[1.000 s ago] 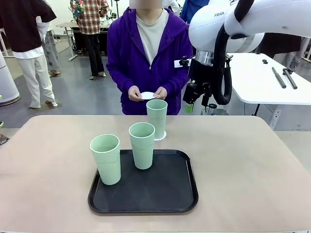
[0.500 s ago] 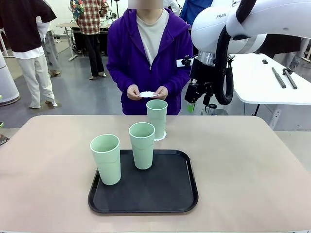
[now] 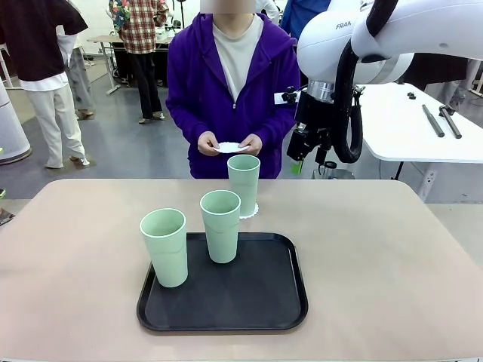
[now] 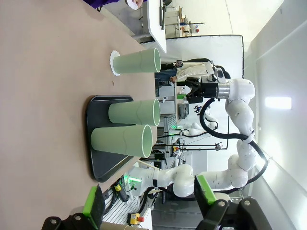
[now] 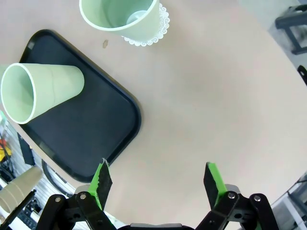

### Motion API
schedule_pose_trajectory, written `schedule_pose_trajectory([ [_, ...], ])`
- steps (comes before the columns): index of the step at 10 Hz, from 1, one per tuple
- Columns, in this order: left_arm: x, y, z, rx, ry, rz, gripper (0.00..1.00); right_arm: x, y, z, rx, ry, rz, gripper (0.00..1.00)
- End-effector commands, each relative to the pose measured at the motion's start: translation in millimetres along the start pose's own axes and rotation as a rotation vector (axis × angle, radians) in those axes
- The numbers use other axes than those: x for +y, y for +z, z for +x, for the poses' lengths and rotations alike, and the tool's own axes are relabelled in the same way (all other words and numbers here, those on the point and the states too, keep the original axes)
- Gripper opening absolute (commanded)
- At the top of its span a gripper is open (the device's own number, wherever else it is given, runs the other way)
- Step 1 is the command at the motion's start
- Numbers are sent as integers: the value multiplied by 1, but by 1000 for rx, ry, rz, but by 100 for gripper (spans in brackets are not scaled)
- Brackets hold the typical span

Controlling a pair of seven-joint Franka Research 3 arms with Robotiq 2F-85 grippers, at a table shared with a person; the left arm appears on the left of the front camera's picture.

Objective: Place coasters on the table and set cups on them.
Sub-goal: Take one Reusable plastic cup from the Flat Tray and place it on a coaster set by the human.

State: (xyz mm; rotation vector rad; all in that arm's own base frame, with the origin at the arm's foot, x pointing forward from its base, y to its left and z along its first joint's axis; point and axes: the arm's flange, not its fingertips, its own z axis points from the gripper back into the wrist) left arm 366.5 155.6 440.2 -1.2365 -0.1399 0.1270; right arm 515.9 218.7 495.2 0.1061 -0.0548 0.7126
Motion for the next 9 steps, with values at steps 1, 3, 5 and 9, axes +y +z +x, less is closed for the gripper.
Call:
schedule_pose_trajectory([
  [1,-2,0,0,-6,-6,-11,100,0,0,0,0,0,0,100],
  [3,-2,0,0,-6,-6,-11,100,-16,28,-57,-79,-198,-49,100],
  [5,-2,0,0,-6,-6,-11,100,-73,40,-111,-177,-407,58,100],
  [9,-2,0,0,-6,-6,-11,100,-159,32,-233,-515,-563,602,100],
])
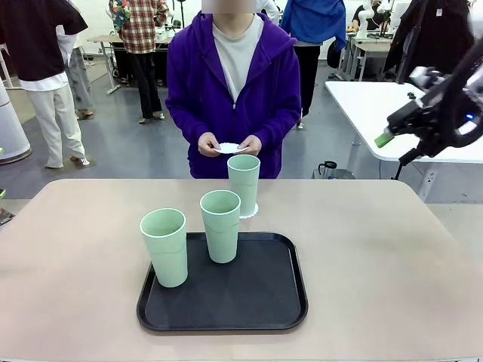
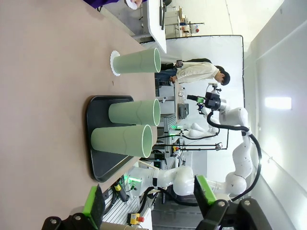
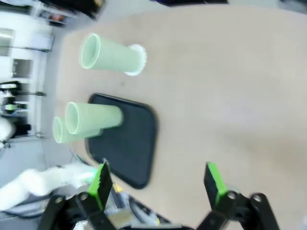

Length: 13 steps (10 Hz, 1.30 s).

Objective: Place coasters on the table and set cups on them.
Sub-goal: Take one Reusable plastic cup from the Flat Tray and place it on a coaster set by the human.

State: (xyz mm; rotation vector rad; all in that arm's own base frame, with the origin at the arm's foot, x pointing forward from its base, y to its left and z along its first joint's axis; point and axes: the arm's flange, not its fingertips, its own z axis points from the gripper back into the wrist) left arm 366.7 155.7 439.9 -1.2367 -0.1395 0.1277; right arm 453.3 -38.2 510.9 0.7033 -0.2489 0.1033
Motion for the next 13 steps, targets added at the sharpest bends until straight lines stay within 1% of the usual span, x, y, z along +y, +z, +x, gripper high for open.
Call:
schedule_pose_trajectory([
  [1,-2,0,0,-6,-6,-11,100,-52,10,-21,-92,-33,237,100],
  [2,-2,0,0,-6,-6,-11,100,-76,14,-28,-114,-55,335,100],
  [4,-2,0,0,-6,-6,-11,100,-106,15,-56,-93,8,489,100],
  [6,-2,0,0,-6,-6,-11,100,-128,6,-76,-87,-3,573,100],
  [9,-2,0,0,-6,-6,-11,100,-150,0,-87,-74,7,629,100],
  [13,-2,0,0,-6,-6,-11,100,-154,-9,-87,-99,-42,607,100],
])
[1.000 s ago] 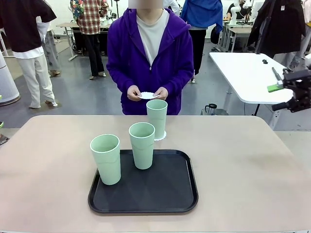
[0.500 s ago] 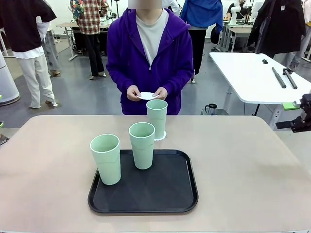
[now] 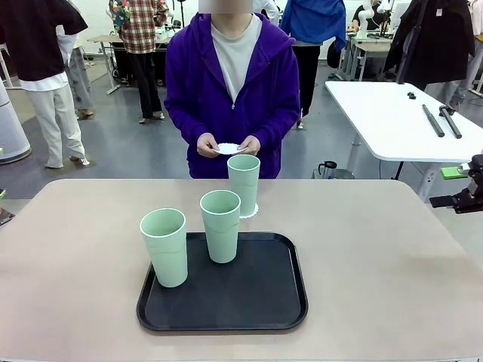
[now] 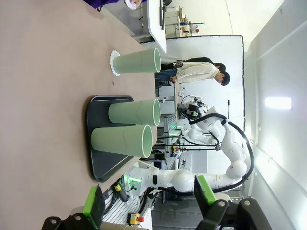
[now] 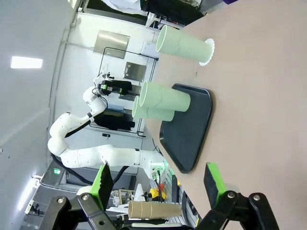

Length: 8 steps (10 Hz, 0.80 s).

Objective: Place coasters on the table and set cups on them.
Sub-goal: Take one Reusable plastic cup from the Flat Tray and place it on a coaster set by the human.

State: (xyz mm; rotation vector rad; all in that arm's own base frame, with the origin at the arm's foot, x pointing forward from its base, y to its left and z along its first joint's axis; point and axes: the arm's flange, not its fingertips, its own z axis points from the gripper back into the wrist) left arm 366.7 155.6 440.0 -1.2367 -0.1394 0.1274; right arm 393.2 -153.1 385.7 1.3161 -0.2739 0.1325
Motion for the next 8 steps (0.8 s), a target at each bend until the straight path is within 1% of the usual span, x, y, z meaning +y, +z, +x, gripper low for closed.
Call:
schedule_pose_trajectory([
  [1,-2,1,0,-6,-6,-11,100,-2,-6,5,-45,-13,-2,100],
  [4,-2,1,0,-6,-6,-11,100,2,-8,7,-53,-18,-32,100],
  [5,-2,1,0,-6,-6,-11,100,-2,-1,2,-6,-4,-17,100],
  [8,-2,1,0,-6,-6,-11,100,-2,-1,2,-6,-4,-17,100],
])
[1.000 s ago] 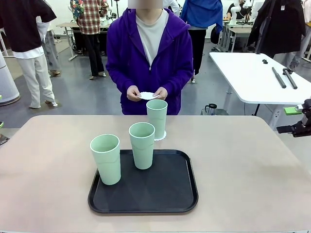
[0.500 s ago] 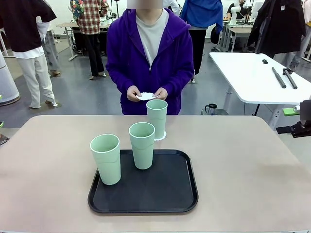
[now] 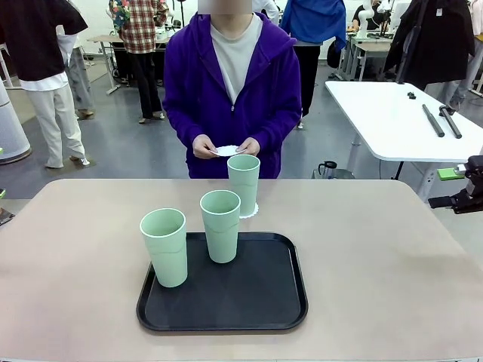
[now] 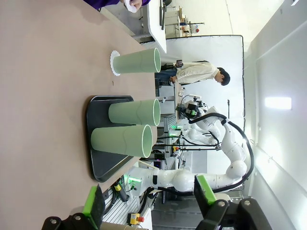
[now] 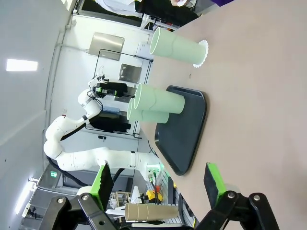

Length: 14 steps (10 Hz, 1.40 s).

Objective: Place coasters on the table and set cups on them.
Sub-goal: Take one Reusable plastic cup from the Flat Tray and place it on a coaster set by the human.

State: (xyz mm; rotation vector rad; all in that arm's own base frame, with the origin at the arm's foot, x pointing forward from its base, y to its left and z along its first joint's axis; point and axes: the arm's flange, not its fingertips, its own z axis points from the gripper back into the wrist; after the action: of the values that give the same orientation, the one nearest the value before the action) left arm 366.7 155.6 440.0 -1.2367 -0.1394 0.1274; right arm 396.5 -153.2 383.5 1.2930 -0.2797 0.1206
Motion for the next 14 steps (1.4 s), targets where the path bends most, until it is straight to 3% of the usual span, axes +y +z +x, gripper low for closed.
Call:
schedule_pose_trajectory([
  [1,-2,1,0,-6,-6,-11,100,1,0,-1,2,0,8,100],
  [14,-2,1,0,-6,-6,-11,100,1,0,-1,2,0,8,100],
])
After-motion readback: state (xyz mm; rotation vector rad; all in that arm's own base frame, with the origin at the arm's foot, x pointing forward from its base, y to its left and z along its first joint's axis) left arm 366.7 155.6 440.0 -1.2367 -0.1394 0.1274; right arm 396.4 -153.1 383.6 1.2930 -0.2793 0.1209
